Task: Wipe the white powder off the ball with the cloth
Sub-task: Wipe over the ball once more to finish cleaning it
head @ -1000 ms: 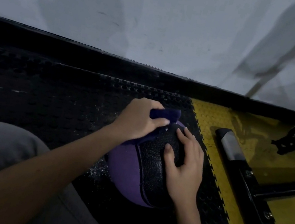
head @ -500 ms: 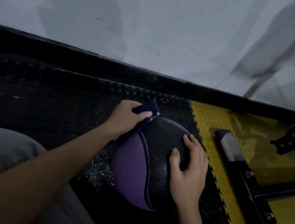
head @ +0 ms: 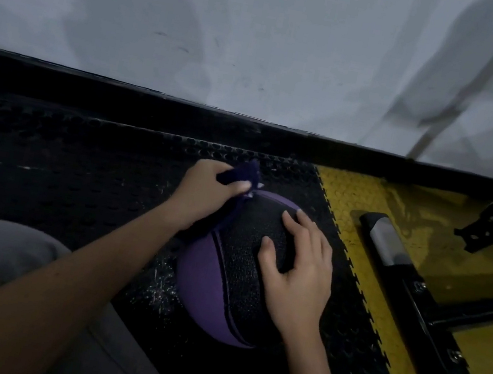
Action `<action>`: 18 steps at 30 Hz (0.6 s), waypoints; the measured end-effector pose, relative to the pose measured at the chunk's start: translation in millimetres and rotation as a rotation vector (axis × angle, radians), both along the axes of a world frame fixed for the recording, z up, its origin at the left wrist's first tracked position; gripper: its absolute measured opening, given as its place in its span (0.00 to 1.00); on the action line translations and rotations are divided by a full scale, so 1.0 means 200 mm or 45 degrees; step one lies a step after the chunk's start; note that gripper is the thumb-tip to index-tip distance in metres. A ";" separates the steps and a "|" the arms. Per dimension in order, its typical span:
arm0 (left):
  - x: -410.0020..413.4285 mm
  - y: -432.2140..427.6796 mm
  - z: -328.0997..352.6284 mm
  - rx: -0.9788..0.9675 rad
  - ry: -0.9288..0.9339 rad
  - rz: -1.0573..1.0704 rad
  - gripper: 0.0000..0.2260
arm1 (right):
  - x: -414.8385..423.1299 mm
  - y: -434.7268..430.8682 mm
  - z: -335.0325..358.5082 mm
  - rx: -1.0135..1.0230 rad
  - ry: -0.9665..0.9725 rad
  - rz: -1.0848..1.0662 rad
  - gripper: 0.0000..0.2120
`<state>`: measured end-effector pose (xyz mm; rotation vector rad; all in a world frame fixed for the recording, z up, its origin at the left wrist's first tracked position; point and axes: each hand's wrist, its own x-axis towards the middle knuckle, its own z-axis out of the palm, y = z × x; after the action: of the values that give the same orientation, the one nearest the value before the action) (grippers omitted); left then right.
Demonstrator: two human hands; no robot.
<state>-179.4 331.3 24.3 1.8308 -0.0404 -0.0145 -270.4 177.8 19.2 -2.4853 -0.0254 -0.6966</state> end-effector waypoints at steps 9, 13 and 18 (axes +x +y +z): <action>0.06 0.05 -0.04 0.173 0.062 0.099 0.08 | 0.02 0.00 0.03 -0.055 0.127 0.159 0.25; 0.07 0.08 -0.06 0.060 0.162 0.166 0.09 | 0.04 -0.03 0.05 -0.138 0.297 0.396 0.26; -0.03 -0.01 0.08 0.250 -0.124 -0.069 0.05 | 0.03 -0.02 0.04 -0.143 0.237 0.329 0.34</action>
<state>-185.8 330.0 40.8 2.0254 -0.1626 0.0338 -264.8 173.5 27.3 -2.5808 -0.3184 -0.3635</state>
